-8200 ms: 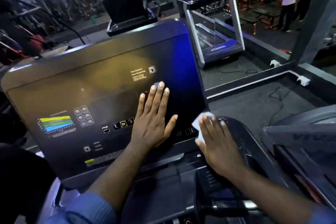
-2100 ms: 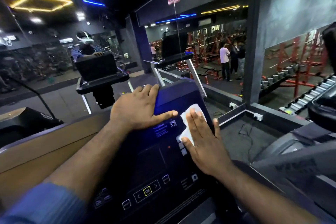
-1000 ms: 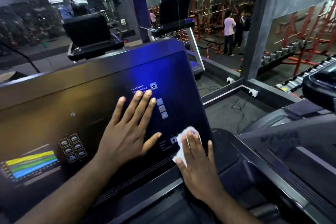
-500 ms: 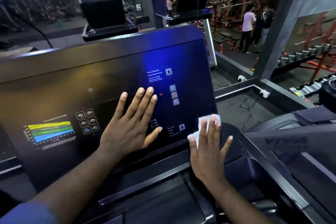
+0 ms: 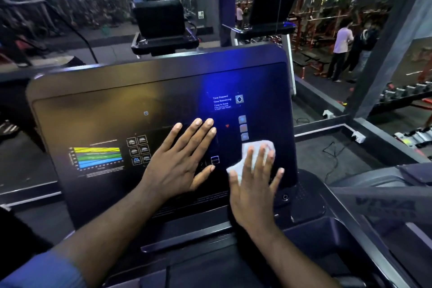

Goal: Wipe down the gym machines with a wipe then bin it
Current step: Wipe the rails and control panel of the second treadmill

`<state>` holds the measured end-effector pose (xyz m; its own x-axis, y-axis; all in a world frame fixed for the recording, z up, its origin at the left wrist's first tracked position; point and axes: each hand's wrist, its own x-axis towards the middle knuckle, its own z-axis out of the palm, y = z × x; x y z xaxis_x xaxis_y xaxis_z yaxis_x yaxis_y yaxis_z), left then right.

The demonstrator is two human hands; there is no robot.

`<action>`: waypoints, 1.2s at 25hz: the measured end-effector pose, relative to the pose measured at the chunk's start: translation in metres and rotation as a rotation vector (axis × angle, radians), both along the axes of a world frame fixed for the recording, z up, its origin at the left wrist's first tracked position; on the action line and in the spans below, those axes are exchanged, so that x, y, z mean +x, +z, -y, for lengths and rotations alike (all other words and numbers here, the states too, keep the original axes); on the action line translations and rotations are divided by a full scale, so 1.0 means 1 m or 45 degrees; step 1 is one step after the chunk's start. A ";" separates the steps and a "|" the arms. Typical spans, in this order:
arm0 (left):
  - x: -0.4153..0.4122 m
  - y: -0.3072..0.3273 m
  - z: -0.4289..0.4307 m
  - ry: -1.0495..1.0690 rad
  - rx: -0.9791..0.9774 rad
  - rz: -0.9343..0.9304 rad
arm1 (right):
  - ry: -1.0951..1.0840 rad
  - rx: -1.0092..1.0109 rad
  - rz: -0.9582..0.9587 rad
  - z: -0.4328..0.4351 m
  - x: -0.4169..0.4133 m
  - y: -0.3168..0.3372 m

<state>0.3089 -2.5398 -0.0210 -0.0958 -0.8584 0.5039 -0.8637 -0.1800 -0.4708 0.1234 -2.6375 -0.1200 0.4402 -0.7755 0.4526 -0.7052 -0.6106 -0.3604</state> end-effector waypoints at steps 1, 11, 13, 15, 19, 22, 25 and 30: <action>0.005 0.001 -0.008 0.037 -0.024 -0.010 | 0.141 -0.132 -0.083 -0.001 0.003 0.004; 0.052 0.011 -0.062 0.195 -0.064 0.005 | 0.405 -0.426 -0.325 0.018 0.014 0.046; 0.052 0.010 -0.063 0.199 -0.064 0.008 | 0.202 -0.310 -0.250 0.038 0.006 0.053; 0.052 0.009 -0.061 0.183 -0.060 0.006 | -0.006 -0.121 -0.032 0.046 0.022 0.073; 0.052 0.008 -0.063 0.161 -0.072 -0.018 | 0.242 -0.223 -0.122 -0.001 0.054 0.075; 0.056 0.009 -0.064 0.143 -0.062 -0.027 | 0.207 -0.245 -0.271 -0.002 0.028 0.051; 0.056 0.009 -0.064 0.125 -0.022 -0.037 | -0.014 -0.063 -0.037 0.021 0.044 0.082; 0.065 0.014 -0.068 0.012 -0.080 -0.108 | 0.223 -0.272 -0.184 -0.012 0.074 0.090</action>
<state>0.3734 -2.4721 -0.0072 -0.0425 -0.8258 0.5624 -0.8980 -0.2152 -0.3838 0.1973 -2.6257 -0.0296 0.6305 -0.5763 0.5200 -0.6169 -0.7786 -0.1149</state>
